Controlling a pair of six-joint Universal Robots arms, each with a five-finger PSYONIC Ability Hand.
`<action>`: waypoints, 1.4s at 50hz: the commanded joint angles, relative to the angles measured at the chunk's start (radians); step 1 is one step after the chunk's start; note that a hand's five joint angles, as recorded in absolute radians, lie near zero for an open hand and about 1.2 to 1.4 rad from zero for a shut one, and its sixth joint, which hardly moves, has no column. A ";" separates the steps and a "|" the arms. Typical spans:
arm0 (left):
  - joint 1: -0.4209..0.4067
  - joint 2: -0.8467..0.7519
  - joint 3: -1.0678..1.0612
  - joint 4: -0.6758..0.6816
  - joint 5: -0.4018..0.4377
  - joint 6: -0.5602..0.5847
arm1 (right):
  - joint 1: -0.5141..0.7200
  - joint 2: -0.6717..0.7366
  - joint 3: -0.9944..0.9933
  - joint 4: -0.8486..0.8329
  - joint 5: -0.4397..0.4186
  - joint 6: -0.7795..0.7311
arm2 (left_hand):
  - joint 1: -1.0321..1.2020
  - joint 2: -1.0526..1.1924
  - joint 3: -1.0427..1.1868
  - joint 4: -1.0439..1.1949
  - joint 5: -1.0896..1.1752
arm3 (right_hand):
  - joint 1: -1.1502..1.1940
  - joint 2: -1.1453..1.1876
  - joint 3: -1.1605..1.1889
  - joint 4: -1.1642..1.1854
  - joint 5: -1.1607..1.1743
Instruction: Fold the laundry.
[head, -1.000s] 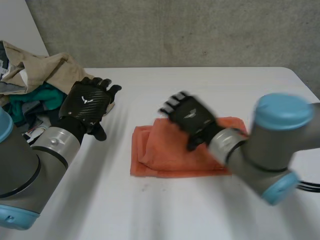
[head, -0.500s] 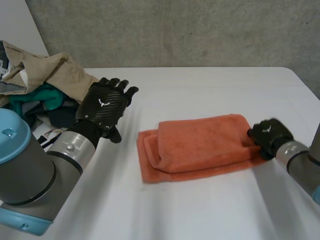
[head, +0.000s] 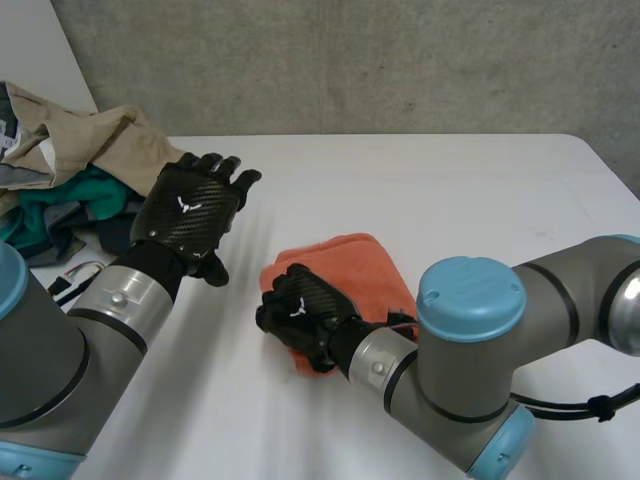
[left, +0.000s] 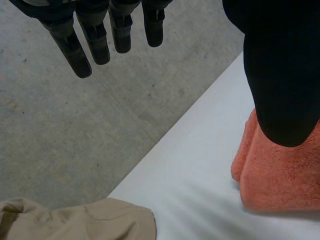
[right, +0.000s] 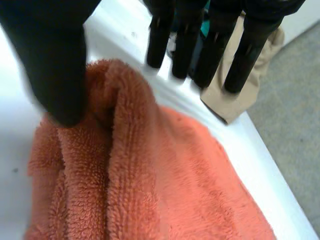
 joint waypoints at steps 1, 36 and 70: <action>-0.020 -0.017 0.077 0.005 -0.006 -0.096 | -0.054 -0.068 -0.006 0.023 0.096 0.151 | 0.002 -0.017 -0.024 -0.012 -0.037 | -0.509 -0.537 -0.553 -0.557 -0.545; -0.302 -0.599 0.501 -0.372 -0.347 -0.273 | -0.321 0.135 -0.256 0.406 0.105 0.367 | 0.007 -0.011 -0.018 -0.006 -0.031 | -0.408 -0.436 -0.452 -0.455 -0.444; -0.157 -0.336 0.707 -0.440 0.405 -0.274 | -0.402 -0.092 0.202 0.101 -0.034 0.646 | 0.022 0.003 -0.003 0.009 -0.016 | -0.384 -0.412 -0.428 -0.432 -0.421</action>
